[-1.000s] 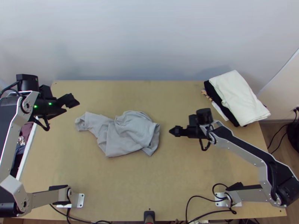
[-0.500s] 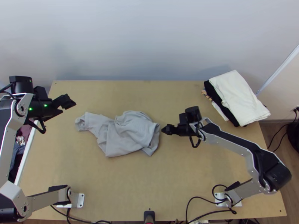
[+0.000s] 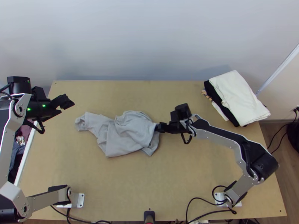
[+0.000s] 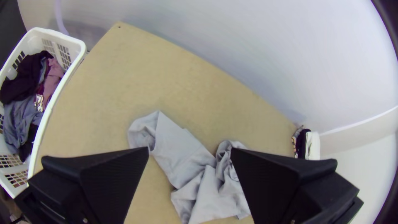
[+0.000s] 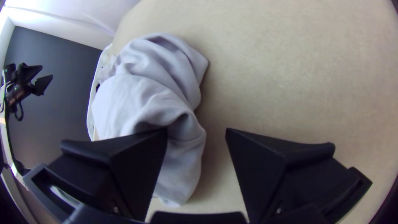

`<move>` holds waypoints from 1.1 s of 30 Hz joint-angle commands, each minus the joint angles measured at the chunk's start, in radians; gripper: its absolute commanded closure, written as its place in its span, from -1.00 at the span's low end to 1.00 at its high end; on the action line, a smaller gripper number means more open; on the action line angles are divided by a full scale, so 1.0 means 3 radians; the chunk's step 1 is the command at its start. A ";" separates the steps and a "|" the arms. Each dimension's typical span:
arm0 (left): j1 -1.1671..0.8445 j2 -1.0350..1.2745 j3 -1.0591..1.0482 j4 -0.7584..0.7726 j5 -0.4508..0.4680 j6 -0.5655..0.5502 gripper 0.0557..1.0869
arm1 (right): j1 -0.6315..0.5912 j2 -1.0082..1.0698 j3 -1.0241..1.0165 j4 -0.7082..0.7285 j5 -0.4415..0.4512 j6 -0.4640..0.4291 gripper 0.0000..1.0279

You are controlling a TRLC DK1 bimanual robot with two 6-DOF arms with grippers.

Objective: Fold the t-shirt

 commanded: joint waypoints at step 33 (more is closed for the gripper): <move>-0.0076 0.0469 -0.1343 0.0635 -0.0249 0.1513 -0.27 | -0.0479 -0.1134 -0.0320 -0.0115 0.0294 0.0054 0.94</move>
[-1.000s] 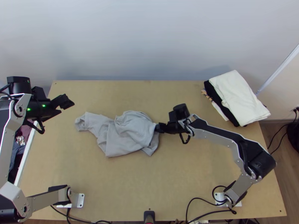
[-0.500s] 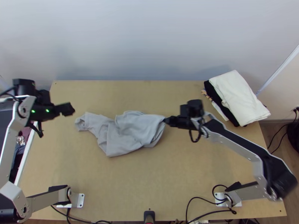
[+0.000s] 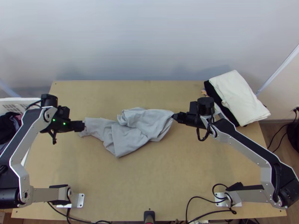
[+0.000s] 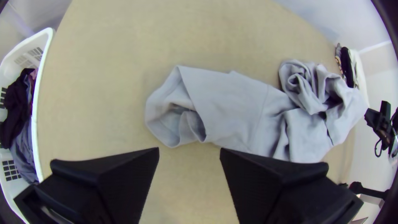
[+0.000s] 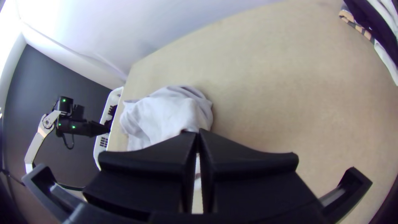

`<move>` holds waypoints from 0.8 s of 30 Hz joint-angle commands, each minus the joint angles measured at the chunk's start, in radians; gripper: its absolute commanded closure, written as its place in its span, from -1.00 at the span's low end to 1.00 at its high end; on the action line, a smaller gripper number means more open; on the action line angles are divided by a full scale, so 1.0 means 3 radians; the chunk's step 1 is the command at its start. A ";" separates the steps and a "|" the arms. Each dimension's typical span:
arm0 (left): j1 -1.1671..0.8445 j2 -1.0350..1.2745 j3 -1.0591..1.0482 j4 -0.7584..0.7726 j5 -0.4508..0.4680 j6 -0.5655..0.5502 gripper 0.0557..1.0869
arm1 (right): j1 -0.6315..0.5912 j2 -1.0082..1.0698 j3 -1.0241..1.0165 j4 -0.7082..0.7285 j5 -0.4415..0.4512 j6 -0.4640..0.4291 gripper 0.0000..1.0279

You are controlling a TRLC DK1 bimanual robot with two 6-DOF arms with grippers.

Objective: Fold the t-shirt

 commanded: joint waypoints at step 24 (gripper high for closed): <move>-0.0244 0.0365 -0.0139 0.0353 0.0252 -0.0160 -0.17 | -0.0009 -0.0011 -0.0072 -0.0009 0.0151 0.0014 0.94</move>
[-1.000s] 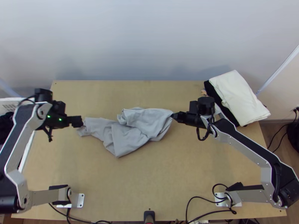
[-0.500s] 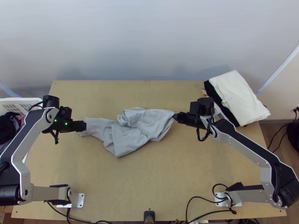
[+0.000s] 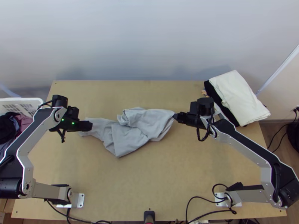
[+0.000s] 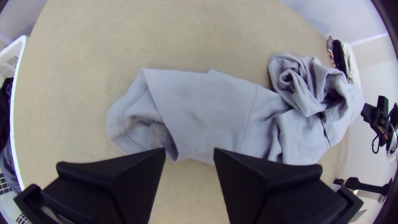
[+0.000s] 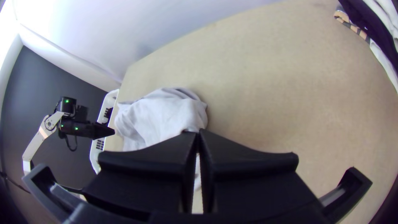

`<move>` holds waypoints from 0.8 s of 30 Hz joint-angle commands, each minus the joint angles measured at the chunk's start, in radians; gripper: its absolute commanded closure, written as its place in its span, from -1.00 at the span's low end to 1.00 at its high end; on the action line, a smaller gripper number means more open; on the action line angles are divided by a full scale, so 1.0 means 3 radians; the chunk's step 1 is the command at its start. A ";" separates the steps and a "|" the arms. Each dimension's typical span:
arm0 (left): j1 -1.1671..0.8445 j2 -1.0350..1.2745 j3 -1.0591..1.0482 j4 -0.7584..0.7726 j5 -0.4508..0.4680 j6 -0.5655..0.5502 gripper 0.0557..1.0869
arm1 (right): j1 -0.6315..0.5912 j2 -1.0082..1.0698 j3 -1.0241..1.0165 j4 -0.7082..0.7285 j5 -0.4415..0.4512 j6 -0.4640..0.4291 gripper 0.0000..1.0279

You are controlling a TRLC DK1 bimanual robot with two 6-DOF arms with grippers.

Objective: Fold the t-shirt

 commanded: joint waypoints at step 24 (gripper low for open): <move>-0.0092 0.0256 -0.0128 0.0284 0.0065 -0.0175 0.60 | -0.0016 0.0025 -0.0063 -0.0002 0.0038 -0.0016 0.94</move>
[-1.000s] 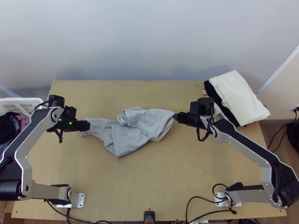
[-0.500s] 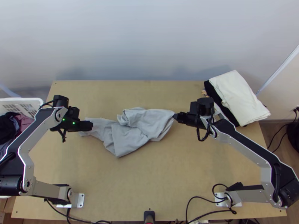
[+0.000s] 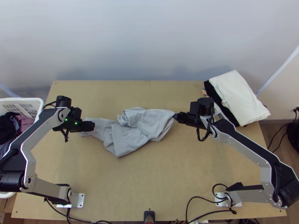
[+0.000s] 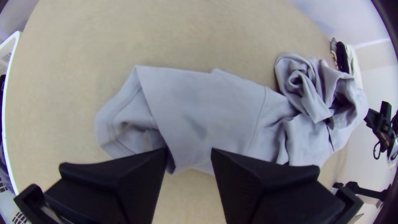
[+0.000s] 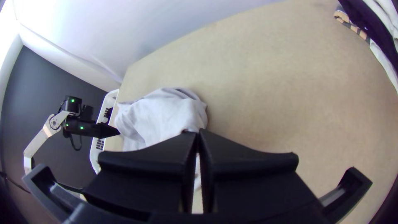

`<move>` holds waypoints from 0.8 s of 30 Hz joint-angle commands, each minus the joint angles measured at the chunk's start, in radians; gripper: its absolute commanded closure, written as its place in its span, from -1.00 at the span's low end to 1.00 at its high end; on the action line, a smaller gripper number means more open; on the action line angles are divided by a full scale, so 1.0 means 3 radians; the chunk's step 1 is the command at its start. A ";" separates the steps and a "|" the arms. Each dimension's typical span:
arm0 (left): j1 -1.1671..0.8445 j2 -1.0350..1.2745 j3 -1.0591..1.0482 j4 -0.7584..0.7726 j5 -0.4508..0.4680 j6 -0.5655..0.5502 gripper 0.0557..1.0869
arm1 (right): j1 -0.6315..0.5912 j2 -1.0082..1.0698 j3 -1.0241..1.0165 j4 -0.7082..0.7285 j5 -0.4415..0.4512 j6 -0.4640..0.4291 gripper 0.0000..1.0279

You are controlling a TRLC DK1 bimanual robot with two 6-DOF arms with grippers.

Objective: Fold the t-shirt

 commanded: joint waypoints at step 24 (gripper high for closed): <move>0.0736 -0.0395 0.0903 -0.0235 0.0108 -0.0547 0.92 | -0.0670 -0.0605 0.0172 -0.0400 0.0202 -0.0295 0.94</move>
